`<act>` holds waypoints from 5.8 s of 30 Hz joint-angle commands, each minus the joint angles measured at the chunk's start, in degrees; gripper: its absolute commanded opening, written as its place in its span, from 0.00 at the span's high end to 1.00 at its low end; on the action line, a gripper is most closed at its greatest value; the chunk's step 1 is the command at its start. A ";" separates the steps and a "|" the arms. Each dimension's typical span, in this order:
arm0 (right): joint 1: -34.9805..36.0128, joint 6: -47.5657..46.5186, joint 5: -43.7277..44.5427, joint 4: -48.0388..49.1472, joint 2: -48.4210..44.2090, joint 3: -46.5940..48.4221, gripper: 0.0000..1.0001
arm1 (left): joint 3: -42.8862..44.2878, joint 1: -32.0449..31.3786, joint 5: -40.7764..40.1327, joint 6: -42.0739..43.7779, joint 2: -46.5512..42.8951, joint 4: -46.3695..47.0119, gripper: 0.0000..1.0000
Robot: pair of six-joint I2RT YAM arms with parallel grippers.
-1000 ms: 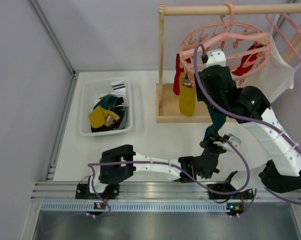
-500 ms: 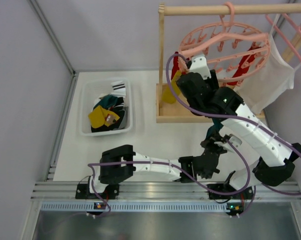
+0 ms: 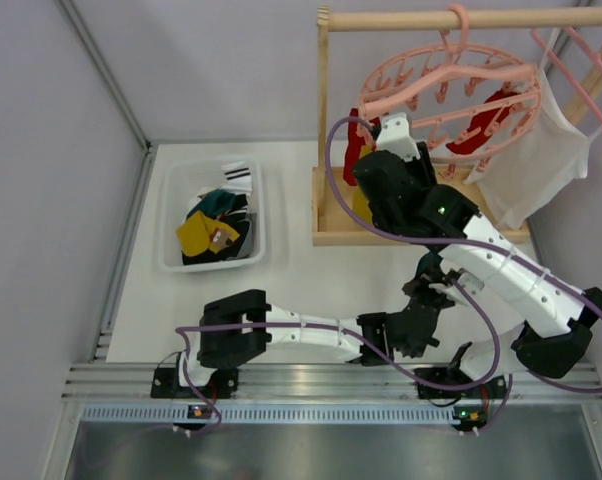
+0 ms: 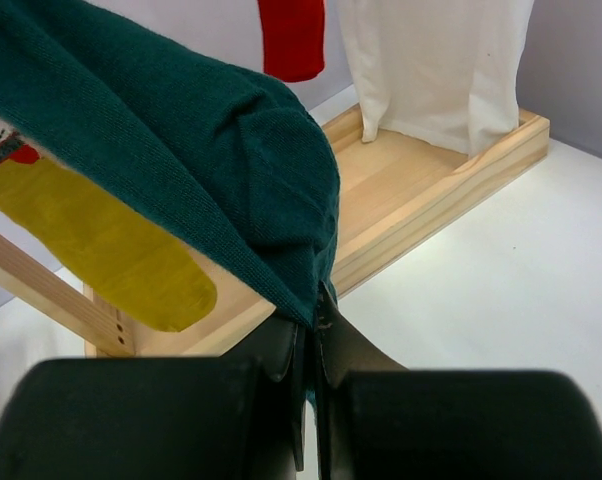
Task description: Remove the socks clipped to the hanger
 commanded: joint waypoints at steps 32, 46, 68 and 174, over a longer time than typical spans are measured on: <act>-0.28 6.77 -32.02 11.24 -24.79 -13.03 0.18 | -31.02 11.14 5.59 -53.56 -42.44 -50.94 1.00; -0.28 8.62 -41.26 14.59 -39.22 -23.76 0.01 | -13.29 67.72 35.19 -55.35 -46.17 -68.47 1.00; -0.28 9.15 -45.12 14.58 -51.07 -31.31 0.01 | 1.06 83.15 54.38 -52.10 -30.38 -70.14 0.02; -70.08 24.46 -99.10 133.28 -16.69 -82.99 1.00 | -21.03 24.69 32.31 -55.69 -71.30 -82.79 0.01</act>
